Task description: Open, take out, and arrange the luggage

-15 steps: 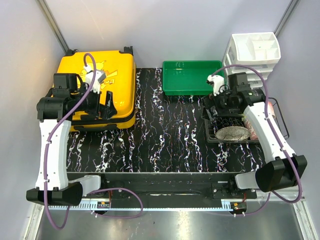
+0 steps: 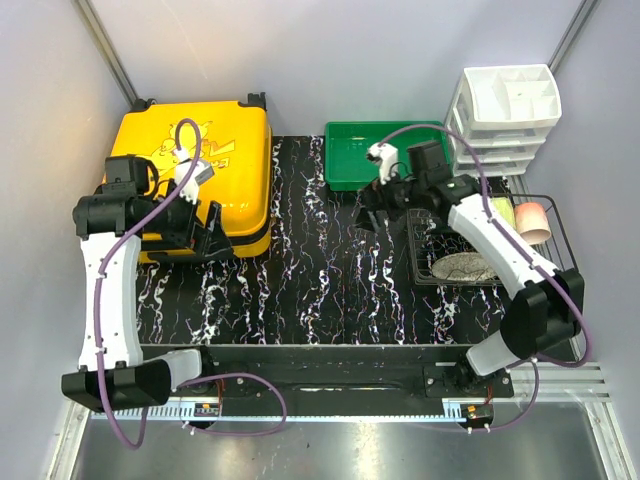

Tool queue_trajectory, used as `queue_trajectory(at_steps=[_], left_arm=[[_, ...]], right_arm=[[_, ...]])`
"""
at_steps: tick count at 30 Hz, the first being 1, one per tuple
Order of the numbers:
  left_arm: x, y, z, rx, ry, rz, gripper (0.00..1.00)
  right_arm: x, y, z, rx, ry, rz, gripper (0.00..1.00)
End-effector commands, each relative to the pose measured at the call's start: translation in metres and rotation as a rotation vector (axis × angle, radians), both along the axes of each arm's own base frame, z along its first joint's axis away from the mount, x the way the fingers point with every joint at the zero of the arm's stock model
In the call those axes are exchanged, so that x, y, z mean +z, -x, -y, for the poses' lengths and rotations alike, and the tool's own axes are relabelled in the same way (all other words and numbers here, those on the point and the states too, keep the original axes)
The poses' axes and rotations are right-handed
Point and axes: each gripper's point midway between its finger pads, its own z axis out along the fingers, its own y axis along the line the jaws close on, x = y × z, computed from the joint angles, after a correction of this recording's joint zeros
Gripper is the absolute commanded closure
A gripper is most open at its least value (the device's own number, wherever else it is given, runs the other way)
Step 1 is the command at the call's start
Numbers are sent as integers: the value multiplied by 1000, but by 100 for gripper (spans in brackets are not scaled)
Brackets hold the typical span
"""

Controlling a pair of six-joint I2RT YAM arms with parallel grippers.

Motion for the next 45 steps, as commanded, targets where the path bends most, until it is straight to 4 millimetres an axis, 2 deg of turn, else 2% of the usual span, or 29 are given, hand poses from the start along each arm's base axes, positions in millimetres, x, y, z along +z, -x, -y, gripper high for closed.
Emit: queue_trajectory(at_steps=[1,2,3,5,6,8,9,10,12,13,19,21,23,24,25,26,27,28,36,45], left_arm=[[34,-15,8,32,115,71,1],[37,-20,4,54,124,81,1],[40,-25,4,60,145,74,1],[42,-30,1,93,182,46,1],[43,-34,2,88,205,36,1],[46,-38,1,103,234,26,1],[44,-40,2,105,257,12,1],[45,-41,3,114,273,5,1],[43,-45,3,119,298,-1,1],[42,-49,3,129,309,-6,1],[28,-49,3,142,338,-45,1],[26,-49,4,143,351,-57,1],[27,-50,4,143,364,-61,1],[27,-50,5,139,373,-64,1],[28,-51,5,142,379,-66,1],[28,-52,5,141,382,-67,1],[28,-52,6,139,384,-67,1],[29,-53,6,141,388,-66,1],[30,-52,8,130,417,-74,1],[32,-52,10,118,432,-74,1]], right_arm=[[26,-13,-67,154,-153,224,0],[20,-8,-82,185,-158,232,0],[24,-13,-92,200,-179,269,0],[9,-12,-112,237,-189,265,2],[12,-16,-124,253,-212,304,3],[-1,-19,-138,282,-228,312,9],[6,-20,-150,308,-264,363,11],[-4,-24,-157,323,-268,360,12],[-7,-27,-169,352,-295,381,14],[-17,-30,-176,366,-293,375,15],[-32,-39,-201,466,-363,440,31],[-33,-41,-207,488,-386,475,37],[-44,-43,-210,508,-398,489,41],[-40,-45,-213,521,-420,541,43],[-53,-42,-213,535,-426,540,47],[-55,-42,-214,542,-439,566,50],[-42,-44,-216,552,-478,657,52],[-53,-40,-216,568,-489,663,55],[-60,-35,-229,645,-496,801,57],[-73,-41,-236,637,-483,778,59]])
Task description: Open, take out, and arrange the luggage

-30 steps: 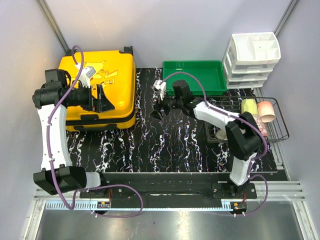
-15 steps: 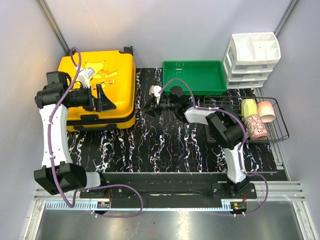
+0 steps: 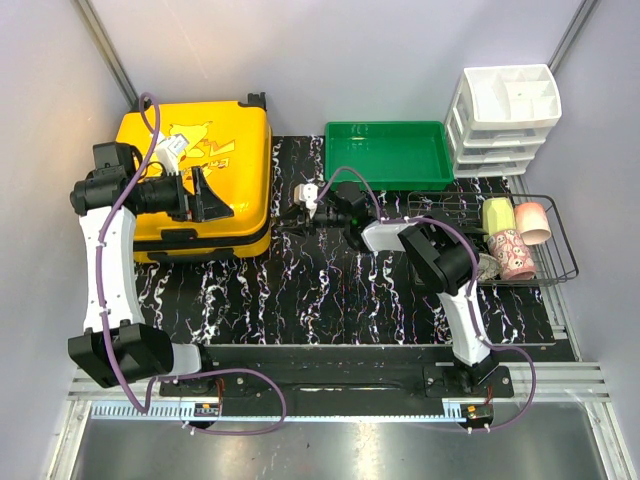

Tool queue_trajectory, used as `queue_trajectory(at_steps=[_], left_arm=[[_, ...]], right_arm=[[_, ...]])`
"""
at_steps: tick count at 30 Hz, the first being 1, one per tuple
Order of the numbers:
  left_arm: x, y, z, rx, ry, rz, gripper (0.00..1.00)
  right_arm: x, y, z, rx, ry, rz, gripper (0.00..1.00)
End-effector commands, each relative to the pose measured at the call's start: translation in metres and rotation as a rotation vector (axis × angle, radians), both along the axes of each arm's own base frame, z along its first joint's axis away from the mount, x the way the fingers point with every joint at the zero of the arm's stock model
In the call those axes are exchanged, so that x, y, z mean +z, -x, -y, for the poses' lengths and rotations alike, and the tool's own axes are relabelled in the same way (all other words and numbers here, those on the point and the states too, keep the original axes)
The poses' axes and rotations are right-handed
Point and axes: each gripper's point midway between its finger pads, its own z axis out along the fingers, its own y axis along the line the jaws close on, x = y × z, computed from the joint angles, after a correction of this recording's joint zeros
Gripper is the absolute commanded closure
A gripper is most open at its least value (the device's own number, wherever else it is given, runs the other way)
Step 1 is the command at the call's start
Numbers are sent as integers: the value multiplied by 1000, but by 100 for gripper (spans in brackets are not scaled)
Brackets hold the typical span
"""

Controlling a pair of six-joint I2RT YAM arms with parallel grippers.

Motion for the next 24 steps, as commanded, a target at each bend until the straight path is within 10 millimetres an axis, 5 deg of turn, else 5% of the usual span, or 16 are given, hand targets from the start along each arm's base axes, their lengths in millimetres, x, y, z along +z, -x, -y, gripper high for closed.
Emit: queue_trajectory(at_steps=[1,24], left_arm=[[9,-4,3,-27,36,48,1],[4,2,7,-44,58,41,1]], right_arm=[[11,-2,-9,22,-38,81,59],[8,-12,-30,18,-57,72,60]])
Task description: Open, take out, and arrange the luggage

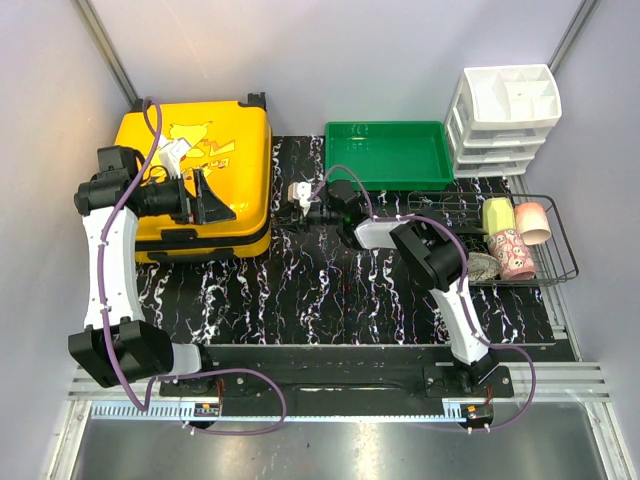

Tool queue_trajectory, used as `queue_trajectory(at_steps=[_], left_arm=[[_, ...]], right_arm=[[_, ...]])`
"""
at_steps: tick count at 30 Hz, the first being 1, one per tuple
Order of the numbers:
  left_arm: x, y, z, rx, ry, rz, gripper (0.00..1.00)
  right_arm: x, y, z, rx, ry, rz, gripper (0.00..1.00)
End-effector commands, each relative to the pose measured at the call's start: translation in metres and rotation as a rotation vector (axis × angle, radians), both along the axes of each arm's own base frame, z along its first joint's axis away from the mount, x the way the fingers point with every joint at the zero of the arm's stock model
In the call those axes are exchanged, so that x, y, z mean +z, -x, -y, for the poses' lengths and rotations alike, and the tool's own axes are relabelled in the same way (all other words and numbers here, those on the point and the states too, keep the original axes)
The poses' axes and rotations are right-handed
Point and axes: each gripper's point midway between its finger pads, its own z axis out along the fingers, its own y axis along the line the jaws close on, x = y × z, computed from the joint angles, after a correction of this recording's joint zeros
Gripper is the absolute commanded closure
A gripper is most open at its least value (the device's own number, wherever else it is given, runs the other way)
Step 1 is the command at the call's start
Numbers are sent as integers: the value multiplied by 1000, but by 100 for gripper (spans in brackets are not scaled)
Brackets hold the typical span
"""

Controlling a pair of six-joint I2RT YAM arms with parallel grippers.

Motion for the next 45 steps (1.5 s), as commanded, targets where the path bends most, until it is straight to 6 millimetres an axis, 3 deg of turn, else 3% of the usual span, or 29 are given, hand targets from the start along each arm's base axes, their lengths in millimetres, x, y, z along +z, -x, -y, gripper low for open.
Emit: queue_trajectory(at_steps=[1,3,9,15,19,21,25,29,34,39,45], left_arm=[[11,-1,2,-19,16,66,1],[10,0,2,-19,14,67,1],[5,2,-1,-14,-23,79,1],[-3,3,-14,18,-129,79,1],[-1,1,-17,47,-147,67,1],[-6,-3,-30,102,-204,44,1],[3,-19,-76,255,-335,53,1],[20,-33,-139,429,-466,52,1],[27,-48,-215,592,-530,13,1],[13,-57,-262,677,-586,-21,1],[-5,-66,-293,734,-614,-40,1]], right_arm=[[20,3,-15,21,-52,55,63],[24,6,-16,24,-59,58,66],[29,13,-12,12,-58,46,100],[38,38,-3,18,-40,11,100],[31,64,-17,17,25,-58,100],[31,64,-22,-17,34,-87,100],[28,53,-21,-118,67,-145,100],[30,29,-4,-229,89,-129,100],[30,20,9,-265,106,-145,100],[30,19,9,-264,110,-146,100],[28,16,8,-269,119,-133,100]])
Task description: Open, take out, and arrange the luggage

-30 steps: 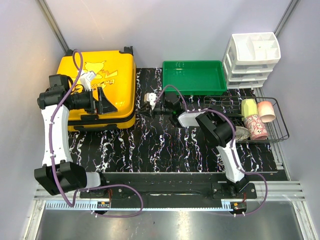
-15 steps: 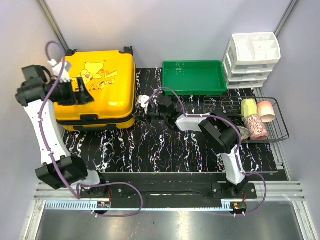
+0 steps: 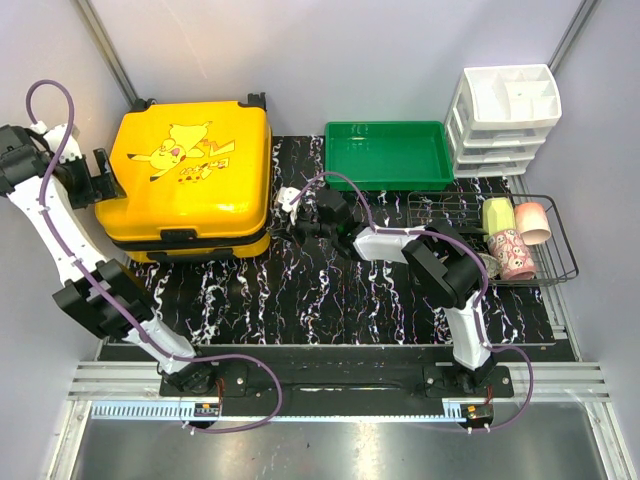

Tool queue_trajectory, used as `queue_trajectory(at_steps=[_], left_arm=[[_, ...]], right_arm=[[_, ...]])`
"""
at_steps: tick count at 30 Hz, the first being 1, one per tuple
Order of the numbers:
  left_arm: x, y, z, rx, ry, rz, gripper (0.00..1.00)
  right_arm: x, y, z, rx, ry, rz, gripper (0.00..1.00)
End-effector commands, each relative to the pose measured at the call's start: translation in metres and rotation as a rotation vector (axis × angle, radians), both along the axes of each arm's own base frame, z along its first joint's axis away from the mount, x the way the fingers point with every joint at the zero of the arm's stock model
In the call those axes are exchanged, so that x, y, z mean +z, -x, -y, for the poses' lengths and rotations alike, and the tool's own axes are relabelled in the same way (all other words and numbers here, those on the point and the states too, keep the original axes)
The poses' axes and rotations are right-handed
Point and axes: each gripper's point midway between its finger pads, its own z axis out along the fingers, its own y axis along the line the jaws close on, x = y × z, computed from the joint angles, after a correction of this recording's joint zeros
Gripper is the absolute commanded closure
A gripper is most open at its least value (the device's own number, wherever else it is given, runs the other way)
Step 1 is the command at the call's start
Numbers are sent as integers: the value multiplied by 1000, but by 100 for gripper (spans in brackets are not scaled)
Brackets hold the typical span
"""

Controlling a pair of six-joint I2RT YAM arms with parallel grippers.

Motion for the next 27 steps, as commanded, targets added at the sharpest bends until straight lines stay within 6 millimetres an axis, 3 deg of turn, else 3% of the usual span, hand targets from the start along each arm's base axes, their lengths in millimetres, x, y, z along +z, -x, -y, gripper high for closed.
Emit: queue_trajectory(at_steps=[1,7,10,11,13,14,15,17,18,22,27], left_arm=[[2,-9,-27,46,-92,36,1],[-19,-16,-46,97,-126,22,1],[-14,-17,-54,120,-166,43,16],[-10,-17,-54,123,-177,58,28],[3,-17,-57,138,-228,113,41],[8,-15,-62,156,-265,121,57],[15,-16,-67,170,-296,141,63],[17,-14,-78,201,-336,118,79],[15,-15,-83,207,-341,97,95],[-2,-16,-96,199,-354,21,98],[-27,-26,-89,107,-297,-18,97]], right_arm=[[24,-17,9,-59,-12,48,100],[23,-15,9,-49,-11,50,100],[21,-15,9,-48,-8,46,100],[21,-15,9,-48,-8,48,100],[20,-14,9,-46,-5,48,100],[21,-15,9,-45,-7,52,100],[20,-14,10,-45,-4,53,100],[18,-15,10,-45,-1,55,100],[19,-15,9,-42,-2,57,100],[19,-15,9,-41,-2,63,100],[19,-18,8,-44,-3,68,100]])
